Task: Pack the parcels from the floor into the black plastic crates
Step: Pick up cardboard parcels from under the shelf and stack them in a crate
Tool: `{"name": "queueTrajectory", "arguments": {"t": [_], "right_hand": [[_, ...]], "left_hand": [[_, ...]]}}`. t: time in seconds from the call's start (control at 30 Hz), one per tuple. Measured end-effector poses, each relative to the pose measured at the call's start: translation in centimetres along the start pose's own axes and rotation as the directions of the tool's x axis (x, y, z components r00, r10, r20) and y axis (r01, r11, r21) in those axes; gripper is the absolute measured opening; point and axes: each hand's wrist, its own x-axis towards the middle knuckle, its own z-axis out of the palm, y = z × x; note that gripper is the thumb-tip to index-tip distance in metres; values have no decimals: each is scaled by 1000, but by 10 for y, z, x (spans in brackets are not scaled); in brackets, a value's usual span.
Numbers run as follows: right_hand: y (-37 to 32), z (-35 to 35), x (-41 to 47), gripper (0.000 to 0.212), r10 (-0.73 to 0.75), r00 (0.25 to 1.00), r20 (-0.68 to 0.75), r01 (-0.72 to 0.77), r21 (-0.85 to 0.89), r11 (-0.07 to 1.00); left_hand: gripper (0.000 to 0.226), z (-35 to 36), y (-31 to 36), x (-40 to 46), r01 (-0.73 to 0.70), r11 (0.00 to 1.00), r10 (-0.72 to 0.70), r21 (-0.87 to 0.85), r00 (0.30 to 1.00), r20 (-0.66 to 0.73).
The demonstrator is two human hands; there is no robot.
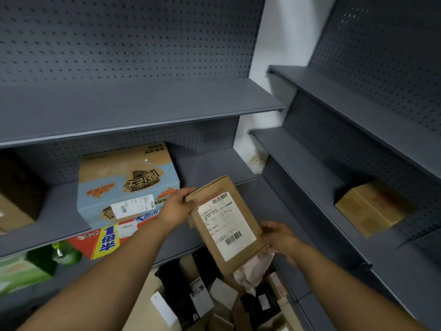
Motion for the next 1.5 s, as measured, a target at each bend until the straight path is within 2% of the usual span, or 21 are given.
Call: {"name": "queueTrajectory", "arguments": {"t": [0.1,0.27,0.37,0.43,0.5,0.6,0.67,0.8,0.9,1.0,1.1,1.37,1.5], "right_hand": [[-5,1,0,20,-65,997,-52,64,-14,998],[-8,6,-5,21,-197,974,-108,190,-66,980],[-1,15,-8,18,-211,974,-80,207,-56,977],[7,28,-10,9,-219,975,-38,214,-112,970],[18,44,-10,11,-221,974,40,225,-152,962],[27,73,-20,17,-211,964,161,232,-119,966],[31,92,-31,26,-208,946,250,242,-115,963],[41,127,-47,40,-189,905,380,269,-170,948],[51,155,-60,38,-203,880,430,327,-237,915],[62,188,-82,35,-190,857,480,353,-276,894],[73,225,-111,35,-195,817,543,406,-300,863],[116,341,-229,41,-198,695,691,562,-352,748],[153,406,-297,41,-198,669,716,595,-357,720]], "left_hand": [[37,-5,-4,-20,79,988,-90,-129,992,-85],[37,-1,-15,-58,157,934,-243,-320,937,-252],[33,7,-26,-88,155,893,-323,-424,874,-362],[34,12,-36,-111,143,868,-377,-476,814,-442],[35,14,-49,-133,145,843,-440,-518,741,-508],[39,10,-64,-168,164,829,-504,-534,633,-588],[38,4,-70,-191,171,825,-522,-539,598,-609],[42,-15,-86,-238,239,847,-520,-475,561,-644],[40,-26,-100,-276,314,851,-525,-421,547,-652],[36,-36,-112,-317,313,846,-533,-431,510,-675],[42,-52,-132,-365,334,830,-557,-446,476,-681],[45,-115,-182,-522,366,813,-574,-453,372,-730],[44,-154,-217,-607,353,804,-585,-478,328,-742]]}}
